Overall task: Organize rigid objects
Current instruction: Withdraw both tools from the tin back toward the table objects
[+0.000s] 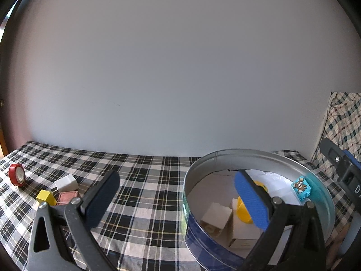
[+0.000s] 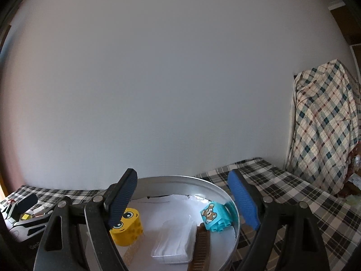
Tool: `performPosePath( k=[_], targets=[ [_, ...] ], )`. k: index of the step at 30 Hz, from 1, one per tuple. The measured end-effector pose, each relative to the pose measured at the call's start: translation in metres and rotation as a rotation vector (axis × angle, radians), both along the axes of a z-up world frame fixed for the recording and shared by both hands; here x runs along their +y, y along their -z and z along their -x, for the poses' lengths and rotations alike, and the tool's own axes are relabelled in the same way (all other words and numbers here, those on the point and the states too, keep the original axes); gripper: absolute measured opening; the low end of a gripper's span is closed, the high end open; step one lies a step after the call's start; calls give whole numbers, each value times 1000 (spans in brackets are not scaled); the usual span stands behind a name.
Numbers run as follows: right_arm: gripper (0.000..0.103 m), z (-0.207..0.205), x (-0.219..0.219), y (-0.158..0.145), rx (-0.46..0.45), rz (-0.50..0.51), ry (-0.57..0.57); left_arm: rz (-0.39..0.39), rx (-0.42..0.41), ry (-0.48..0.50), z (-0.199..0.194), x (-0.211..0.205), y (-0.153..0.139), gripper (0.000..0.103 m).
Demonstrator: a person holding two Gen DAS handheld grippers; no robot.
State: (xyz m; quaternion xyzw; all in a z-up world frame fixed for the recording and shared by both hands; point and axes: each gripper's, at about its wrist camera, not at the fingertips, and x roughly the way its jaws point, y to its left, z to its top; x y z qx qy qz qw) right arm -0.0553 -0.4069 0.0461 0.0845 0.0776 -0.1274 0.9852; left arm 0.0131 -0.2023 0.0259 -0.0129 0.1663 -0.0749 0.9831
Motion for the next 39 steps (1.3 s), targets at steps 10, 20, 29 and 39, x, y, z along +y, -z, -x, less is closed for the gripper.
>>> performPosePath(
  k=[10,20,29,39],
  targets=[
    [85,2,8,1,1,40,-5,-61,-22,21,10,-12,-2,103],
    [85,6,2,3,-1,6,32,-114,-30,56,21,-19,-3,103],
    [85,14,22,1,-5,32,47,-53,-18,25,21,5,-3,103],
    [85,31,27,0,-28,7,118,-53,-21,7,24,33,-2,103]
  ],
)
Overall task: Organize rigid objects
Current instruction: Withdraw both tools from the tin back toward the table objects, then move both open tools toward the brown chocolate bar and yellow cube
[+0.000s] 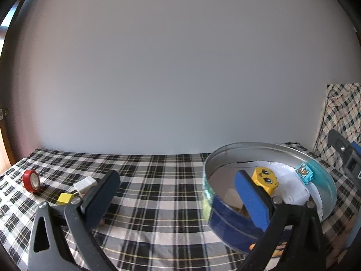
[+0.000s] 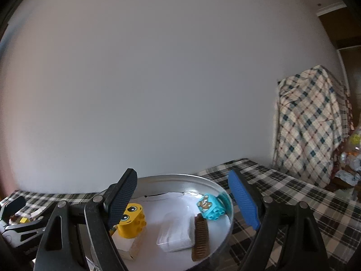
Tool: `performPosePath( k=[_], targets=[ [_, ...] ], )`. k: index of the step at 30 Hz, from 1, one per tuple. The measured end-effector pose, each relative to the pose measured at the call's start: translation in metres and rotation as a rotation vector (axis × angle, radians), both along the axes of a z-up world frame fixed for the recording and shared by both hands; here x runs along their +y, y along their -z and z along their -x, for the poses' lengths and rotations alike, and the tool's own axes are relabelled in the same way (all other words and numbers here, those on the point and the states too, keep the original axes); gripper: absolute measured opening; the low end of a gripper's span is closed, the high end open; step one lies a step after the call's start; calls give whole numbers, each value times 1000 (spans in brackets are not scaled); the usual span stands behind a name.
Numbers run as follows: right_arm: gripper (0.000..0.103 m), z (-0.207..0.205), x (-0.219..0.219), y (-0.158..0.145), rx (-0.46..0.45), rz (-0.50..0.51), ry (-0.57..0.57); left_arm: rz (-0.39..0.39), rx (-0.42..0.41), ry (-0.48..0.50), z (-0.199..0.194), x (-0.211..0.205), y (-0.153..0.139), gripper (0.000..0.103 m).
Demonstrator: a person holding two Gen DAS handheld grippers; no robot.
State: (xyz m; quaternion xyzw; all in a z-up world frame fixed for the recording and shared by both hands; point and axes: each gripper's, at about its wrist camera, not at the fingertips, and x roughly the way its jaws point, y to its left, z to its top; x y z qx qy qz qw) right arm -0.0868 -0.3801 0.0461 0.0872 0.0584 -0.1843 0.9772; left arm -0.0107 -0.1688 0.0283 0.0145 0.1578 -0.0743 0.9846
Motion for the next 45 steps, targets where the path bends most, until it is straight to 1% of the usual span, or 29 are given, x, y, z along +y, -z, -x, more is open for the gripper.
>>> performPosePath(
  k=[3,6,10,13,23,35,38,45],
  targets=[
    [85,5,8,-1,-8,22,28,2,0,-9,1,9,0,103],
    [85,8,18,-3,-13,39,30,1,-1,-16,1,17,0,103],
    [85,7,30,-2,2,20,19,-1,1,-23,2,26,0,103],
    [85,3,42,-1,11,-1,-4,-3,2,-30,2,34,1,103],
    [85,-15,93,2,33,10,-93,-9,11,-73,-1,69,1,103],
    [85,-37,139,4,62,6,-178,-30,38,-138,-25,113,6,103],
    [85,-43,149,5,74,8,-197,-26,59,-151,-31,126,7,103],
    [85,-64,175,10,136,20,-267,-20,159,-185,-52,163,14,103]
  ],
)
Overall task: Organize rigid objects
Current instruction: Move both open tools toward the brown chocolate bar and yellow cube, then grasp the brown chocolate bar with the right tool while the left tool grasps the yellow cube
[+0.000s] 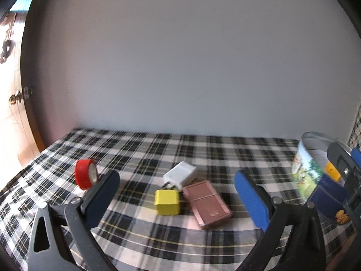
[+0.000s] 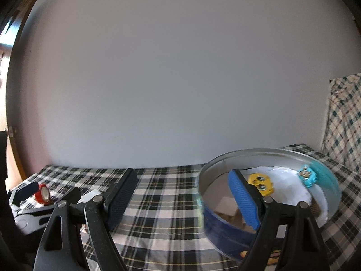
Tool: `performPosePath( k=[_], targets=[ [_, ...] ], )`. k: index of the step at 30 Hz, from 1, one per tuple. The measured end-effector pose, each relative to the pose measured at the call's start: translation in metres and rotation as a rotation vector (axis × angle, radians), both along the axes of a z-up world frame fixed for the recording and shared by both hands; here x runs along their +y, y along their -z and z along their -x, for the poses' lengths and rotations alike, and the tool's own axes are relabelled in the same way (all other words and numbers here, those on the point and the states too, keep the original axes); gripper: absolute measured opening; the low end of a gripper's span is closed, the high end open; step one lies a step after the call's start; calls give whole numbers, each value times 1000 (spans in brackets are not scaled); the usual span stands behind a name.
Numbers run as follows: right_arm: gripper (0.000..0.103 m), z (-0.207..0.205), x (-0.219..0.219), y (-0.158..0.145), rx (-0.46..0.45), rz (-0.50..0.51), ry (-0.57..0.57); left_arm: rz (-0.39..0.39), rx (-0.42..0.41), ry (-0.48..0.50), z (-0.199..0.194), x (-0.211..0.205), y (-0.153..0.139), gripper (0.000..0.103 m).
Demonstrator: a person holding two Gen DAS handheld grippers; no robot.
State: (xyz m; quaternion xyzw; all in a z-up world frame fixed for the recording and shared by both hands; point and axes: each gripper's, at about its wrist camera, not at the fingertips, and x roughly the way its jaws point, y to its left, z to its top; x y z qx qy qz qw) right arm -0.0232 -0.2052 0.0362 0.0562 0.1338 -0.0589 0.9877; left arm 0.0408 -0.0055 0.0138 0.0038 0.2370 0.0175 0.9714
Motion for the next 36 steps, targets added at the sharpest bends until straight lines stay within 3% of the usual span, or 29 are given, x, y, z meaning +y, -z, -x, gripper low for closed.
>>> performPosePath(
  k=[14,24,28,33,34,35,36],
  targets=[
    [85,-43,60,12,170,27,-171,59,172,-137,-31,77,18,103],
    [84,-91,115,42,451,63,-358,5,229,-158,-41,85,25,103],
    [73,-100,132,56,541,128,-359,-22,237,-166,-42,85,25,103],
    [64,-111,132,62,607,88,-385,-30,247,-167,-43,86,26,102],
    [61,-113,132,63,612,77,-390,-30,248,-164,-43,86,26,102],
    [51,-115,133,65,629,74,-396,-28,249,-160,-42,86,26,103],
    [50,-117,135,68,647,74,-405,-26,249,-152,-42,85,25,103]
  ],
)
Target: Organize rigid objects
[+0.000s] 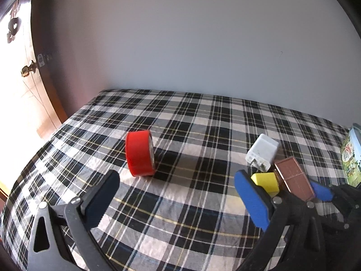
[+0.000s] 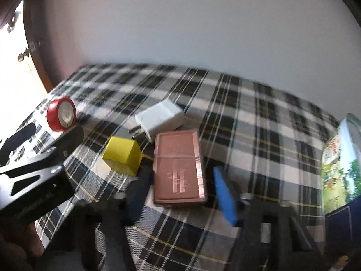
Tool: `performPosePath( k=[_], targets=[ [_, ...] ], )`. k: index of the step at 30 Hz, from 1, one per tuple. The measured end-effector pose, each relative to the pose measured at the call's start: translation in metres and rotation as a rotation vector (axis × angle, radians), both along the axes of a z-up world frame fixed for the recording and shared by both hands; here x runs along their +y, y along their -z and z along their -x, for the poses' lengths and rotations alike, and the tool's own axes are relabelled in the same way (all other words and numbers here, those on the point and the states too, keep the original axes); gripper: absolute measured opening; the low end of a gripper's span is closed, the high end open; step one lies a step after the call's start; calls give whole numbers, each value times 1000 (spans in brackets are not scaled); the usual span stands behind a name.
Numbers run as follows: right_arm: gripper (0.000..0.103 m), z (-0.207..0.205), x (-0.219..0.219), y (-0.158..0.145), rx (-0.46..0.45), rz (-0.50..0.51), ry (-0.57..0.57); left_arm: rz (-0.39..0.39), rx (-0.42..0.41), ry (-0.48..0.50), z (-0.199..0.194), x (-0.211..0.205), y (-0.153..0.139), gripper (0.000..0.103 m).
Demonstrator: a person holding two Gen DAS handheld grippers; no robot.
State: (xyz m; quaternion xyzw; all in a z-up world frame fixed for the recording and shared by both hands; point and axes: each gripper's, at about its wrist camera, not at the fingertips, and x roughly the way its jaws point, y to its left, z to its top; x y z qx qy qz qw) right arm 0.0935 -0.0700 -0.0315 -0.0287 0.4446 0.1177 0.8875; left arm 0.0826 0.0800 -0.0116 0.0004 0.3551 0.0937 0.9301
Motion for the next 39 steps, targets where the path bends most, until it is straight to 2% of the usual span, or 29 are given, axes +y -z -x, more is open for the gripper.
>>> performPosePath(
  k=[4,7,9,12,15,19,21,24,25,28,30,31,34,35,39],
  targets=[
    [49,-1,-2,-1,-3,-35,10,24,-4,49,3,-5,-1,103],
    [48,2,-18,-5,-21,-104,66,107,-27,95,5,-7,-3,102],
    [48,11,-33,-12,-71,-146,119,133,-4,117,2,-11,0,102],
    [48,19,-45,-18,-119,-123,190,117,44,132,-7,-23,7,102],
    [48,14,-54,-17,-101,-137,231,125,40,133,-12,-34,6,102],
    [48,10,-63,-13,-69,-173,259,66,117,148,-26,-52,16,94],
    [49,9,-66,-13,-65,-178,261,65,165,150,-32,-55,23,88],
    [49,10,-63,-15,-72,-161,245,98,213,156,-37,-51,30,87],
    [49,11,-62,-15,-76,-155,240,101,209,154,-36,-50,29,85],
    [49,11,-59,-14,-80,-145,226,101,195,145,-32,-46,27,70],
    [49,11,-59,-13,-75,-148,226,102,185,134,-29,-38,26,54],
    [49,11,-59,-13,-72,-151,227,105,182,134,-28,-35,26,50],
    [49,11,-61,-11,-64,-163,230,155,166,138,-24,-22,24,36],
    [48,12,-62,-11,-63,-167,229,167,162,134,-23,-18,24,28],
    [48,14,-64,-13,-74,-171,232,297,131,182,-16,-3,23,28]
  ],
)
